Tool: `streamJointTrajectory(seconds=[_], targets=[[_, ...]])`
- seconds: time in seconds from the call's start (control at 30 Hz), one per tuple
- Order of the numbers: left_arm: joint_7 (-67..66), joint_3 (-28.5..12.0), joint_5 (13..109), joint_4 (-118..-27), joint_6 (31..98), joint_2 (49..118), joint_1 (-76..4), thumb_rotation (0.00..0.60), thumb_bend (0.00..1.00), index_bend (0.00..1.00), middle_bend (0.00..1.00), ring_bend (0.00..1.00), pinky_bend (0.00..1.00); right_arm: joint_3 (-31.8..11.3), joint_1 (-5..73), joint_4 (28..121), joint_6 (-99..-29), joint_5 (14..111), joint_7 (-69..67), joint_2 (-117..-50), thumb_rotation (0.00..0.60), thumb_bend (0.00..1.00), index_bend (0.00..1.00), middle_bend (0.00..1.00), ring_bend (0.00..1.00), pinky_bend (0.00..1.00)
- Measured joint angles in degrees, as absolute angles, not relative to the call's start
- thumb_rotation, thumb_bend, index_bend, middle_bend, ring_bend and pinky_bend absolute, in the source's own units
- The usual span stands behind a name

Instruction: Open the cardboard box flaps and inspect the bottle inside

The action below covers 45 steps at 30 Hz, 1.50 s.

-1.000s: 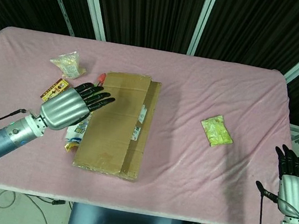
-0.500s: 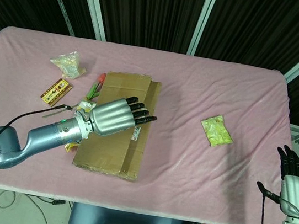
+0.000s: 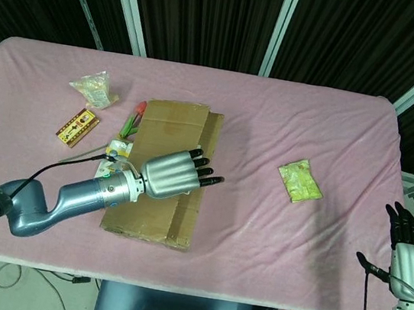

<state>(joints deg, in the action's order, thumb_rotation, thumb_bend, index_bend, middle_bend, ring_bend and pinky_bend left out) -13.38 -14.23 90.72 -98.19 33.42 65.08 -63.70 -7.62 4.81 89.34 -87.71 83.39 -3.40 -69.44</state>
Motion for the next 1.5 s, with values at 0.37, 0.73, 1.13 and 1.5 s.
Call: streamJointTrajectory(seconds=[0.37,0.73,1.13,1.5], targets=[[-16.6,-13.5,88.8,-99.2,34.9,64.1,-63.8,0.600,0.77,0.14,0.33,0.46,0.50,-7.7,4.7,89.0,-88.4,83.8,-3.6,-69.6,0.600,0.21,0.00,0.00,0.04,0.22],[-16.8,-13.4,88.7,-100.5,36.5,60.9,-63.6,0.600,0.77,0.14,0.32,0.49,0.53,-7.8,4.6,88.9,-88.6,83.8,-3.7,-69.7,0.600,0.21,0.00,0.00,0.04,0.22],[-16.0,-12.4,90.6,-103.1,39.8,54.4,-61.5,0.600,0.77,0.14,0.32,0.49,0.53,-7.8,4.5,88.9,-88.9,83.9,-3.7,-69.7,0.600,0.21,0.00,0.00,0.04,0.22],[-13.3,-11.4,93.6,-106.0,45.9,45.8,-56.8,0.600,0.77,0.14,0.31,0.50,0.53,-7.9,4.3,88.7,-89.4,84.1,-3.7,-69.7,0.600,0.21,0.00,0.00,0.04,0.22]])
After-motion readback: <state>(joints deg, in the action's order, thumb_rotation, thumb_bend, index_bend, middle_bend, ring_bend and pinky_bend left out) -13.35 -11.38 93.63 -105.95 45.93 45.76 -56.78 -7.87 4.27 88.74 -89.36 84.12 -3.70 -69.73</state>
